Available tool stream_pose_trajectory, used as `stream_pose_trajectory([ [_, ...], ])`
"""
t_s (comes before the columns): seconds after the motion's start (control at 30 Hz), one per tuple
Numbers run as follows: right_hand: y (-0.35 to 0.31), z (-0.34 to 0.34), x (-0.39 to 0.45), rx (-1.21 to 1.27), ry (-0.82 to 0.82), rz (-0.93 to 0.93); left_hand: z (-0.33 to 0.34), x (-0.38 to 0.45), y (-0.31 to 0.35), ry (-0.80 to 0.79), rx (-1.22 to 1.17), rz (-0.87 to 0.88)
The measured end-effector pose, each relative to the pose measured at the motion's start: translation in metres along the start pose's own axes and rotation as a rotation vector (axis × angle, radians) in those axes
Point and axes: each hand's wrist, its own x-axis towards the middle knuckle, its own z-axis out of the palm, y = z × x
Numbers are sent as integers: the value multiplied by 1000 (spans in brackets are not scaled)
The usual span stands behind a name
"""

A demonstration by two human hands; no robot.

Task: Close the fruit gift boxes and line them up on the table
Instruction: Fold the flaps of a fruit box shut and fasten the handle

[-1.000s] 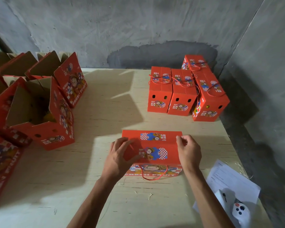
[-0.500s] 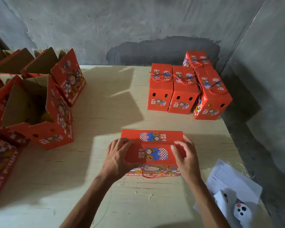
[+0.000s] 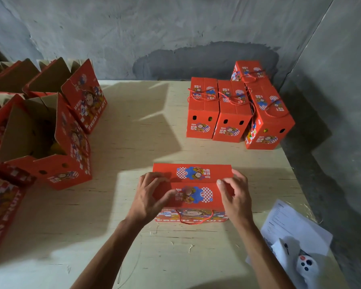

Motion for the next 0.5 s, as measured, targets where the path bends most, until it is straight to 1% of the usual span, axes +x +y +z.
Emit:
stream_pose_trajectory([
  [0.07, 0, -2, 2, -15, -31, -15, 0, 9, -1, 5, -17, -16],
  [0.1, 0, -2, 3, -24, -44, -28, -1, 13, -2, -11, 10, 0],
  [0.2, 2, -3, 6, -41, -63, -46, -4, 24, 5, -91, 223, 120],
  [0.27, 4, -3, 4, -39, -66, -40, 2, 28, 19, -143, 290, 170],
  [0.37, 3, -1, 1, -31, -68, -17, 14, 30, 37, -193, 308, 124],
  [0.5, -1, -3, 0, -30, -67, 10, 19, 30, 39, -186, 276, 96],
])
